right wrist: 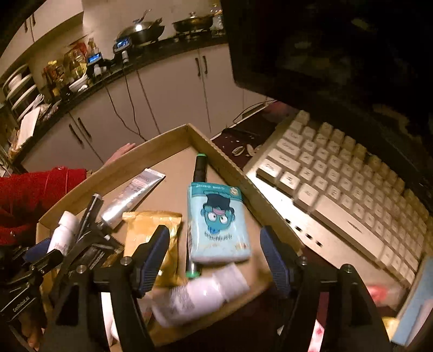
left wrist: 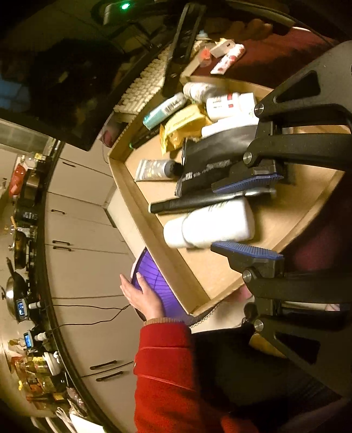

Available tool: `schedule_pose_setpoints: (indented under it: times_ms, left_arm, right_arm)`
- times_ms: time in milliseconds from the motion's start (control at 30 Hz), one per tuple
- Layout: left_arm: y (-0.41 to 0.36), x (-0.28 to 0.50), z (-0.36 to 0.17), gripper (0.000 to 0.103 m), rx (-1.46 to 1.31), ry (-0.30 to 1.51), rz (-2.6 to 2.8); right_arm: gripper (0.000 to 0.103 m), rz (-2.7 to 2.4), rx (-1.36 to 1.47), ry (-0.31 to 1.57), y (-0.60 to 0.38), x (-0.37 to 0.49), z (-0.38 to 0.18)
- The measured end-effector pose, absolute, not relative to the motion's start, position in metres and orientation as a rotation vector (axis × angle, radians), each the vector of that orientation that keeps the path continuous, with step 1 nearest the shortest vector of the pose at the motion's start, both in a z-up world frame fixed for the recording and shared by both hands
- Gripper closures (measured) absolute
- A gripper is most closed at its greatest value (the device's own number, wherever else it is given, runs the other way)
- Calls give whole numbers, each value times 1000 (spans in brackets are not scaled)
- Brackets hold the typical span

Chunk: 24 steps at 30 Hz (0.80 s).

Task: Organize objects
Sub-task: 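Carry the bottle and tissue pack over the tray and open both tools, then grasp the pink rose cream tube on the cloth with the left tool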

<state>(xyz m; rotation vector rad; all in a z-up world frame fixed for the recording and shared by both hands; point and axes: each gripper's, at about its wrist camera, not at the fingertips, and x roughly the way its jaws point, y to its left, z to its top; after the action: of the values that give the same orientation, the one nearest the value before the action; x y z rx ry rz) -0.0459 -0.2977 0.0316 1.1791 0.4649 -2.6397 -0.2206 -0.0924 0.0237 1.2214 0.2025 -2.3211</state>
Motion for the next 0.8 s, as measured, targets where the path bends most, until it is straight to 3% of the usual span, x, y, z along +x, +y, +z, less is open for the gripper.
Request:
schedule_pose_setpoints:
  times_ms: [100,233,600,800]
  left_arm:
    - [-289,-33,41,67,1128,521,-2677]
    - [-261,-16,54,52,1091,492,-2767]
    - [-164,-8,56,52,1262,346,-2967]
    - [-141,-7,53,52,1315,296,-2985]
  right_arm:
    - [33,-2299,1198,141,-79,-191,33]
    - [33,-2278,1163,91,-56,-142,37]
    - [33,-2404,1257,-234,48,-64,4]
    - [33,-2502,1266,-305,91,-60,-2]
